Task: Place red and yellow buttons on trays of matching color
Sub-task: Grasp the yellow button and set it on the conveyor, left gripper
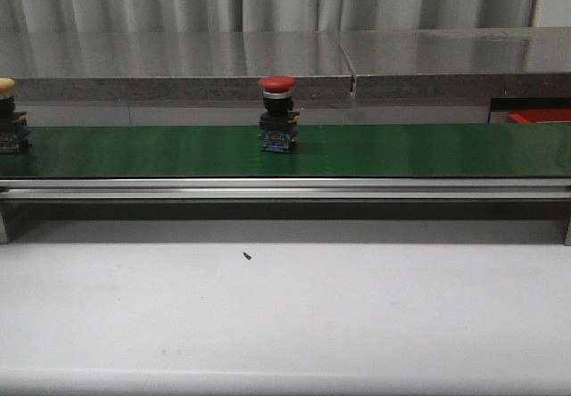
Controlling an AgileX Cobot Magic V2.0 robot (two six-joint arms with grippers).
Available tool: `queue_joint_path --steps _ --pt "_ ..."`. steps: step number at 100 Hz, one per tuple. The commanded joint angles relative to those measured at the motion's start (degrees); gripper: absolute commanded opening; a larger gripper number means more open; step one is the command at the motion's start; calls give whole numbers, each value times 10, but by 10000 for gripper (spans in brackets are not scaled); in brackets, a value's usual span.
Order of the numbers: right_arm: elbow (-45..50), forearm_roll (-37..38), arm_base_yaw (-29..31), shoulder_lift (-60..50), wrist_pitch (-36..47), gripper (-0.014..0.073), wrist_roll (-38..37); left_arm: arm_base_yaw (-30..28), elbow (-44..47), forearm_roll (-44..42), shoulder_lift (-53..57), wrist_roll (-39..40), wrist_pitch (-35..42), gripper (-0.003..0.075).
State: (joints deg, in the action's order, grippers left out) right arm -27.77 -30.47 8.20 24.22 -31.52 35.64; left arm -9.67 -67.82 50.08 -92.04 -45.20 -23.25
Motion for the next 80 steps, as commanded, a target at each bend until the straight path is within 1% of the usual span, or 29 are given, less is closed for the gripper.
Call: queue_joint_path --steps 1,17,29,38,57,80 --pt "-15 -8 -1 1 34 -68 5 9 -15 21 66 -17 6 650" --pt "-15 -8 -1 1 34 -68 5 42 -9 21 144 -38 7 650" --pt "-15 -8 -1 1 34 -68 5 71 24 21 211 -43 25 648" --pt "-15 -8 -1 1 34 -68 5 97 70 21 270 -43 52 632" --pt "-15 -8 -1 1 34 -68 5 146 195 21 412 -43 138 598" --pt "-15 -8 -1 1 34 -68 5 151 338 25 565 -43 146 595"
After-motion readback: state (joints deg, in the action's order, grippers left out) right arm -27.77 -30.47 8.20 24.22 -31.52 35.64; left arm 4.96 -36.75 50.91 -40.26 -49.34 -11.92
